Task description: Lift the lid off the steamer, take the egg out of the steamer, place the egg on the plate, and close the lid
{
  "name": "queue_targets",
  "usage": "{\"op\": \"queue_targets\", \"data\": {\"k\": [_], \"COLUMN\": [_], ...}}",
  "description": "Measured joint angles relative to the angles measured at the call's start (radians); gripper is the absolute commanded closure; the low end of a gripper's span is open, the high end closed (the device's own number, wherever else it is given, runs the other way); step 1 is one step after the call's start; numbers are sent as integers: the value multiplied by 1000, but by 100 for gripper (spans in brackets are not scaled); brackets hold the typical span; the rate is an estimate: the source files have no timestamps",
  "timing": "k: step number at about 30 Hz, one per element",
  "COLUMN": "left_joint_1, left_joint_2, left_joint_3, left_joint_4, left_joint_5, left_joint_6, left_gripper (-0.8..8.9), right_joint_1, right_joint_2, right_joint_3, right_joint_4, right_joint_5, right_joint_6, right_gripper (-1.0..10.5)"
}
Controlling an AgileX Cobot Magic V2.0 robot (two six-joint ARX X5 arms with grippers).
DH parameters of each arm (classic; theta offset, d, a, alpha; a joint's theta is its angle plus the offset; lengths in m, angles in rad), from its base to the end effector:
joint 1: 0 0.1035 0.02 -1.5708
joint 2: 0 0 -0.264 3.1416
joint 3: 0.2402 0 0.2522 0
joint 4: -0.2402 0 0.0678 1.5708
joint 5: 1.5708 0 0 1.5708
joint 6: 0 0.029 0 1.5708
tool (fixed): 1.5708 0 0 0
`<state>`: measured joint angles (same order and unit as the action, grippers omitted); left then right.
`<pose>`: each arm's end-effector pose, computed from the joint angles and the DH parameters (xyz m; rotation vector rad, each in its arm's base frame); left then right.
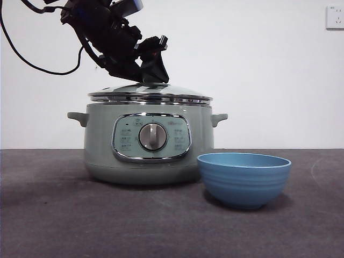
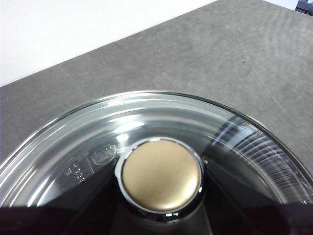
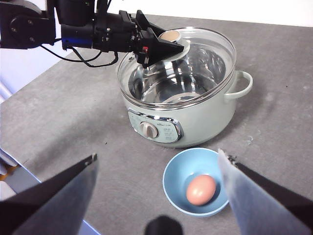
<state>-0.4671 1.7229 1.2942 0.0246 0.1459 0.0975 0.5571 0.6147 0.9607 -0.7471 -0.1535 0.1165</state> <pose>0.3521 -0.1823 0.2793 0.1588 0.3755 -0.6241 0.0853 0.0583 0.3576 0.0280 0.4413 0.6762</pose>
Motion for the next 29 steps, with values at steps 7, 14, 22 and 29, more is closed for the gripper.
{"op": "queue_targets", "data": {"k": [7, 14, 22, 29], "left_joint_1": [0, 3, 3, 3], "left_joint_2": [14, 23, 23, 22], "left_joint_3": [0, 0, 8, 10], "left_joint_4": [-8, -16, -49, -53], "left_joint_5": [0, 2, 2, 2], "left_joint_6": [0, -12, -16, -16], "left_gripper": [822, 822, 795, 350], "right_joint_1": [0, 0, 0, 0], "right_joint_2": [0, 0, 0, 0], "right_joint_3": [0, 0, 0, 0], "right_joint_4": [0, 0, 0, 0], "right_joint_5": [0, 0, 0, 0], "right_joint_6": [0, 0, 0, 0], "right_gripper": [533, 533, 533, 533]}}
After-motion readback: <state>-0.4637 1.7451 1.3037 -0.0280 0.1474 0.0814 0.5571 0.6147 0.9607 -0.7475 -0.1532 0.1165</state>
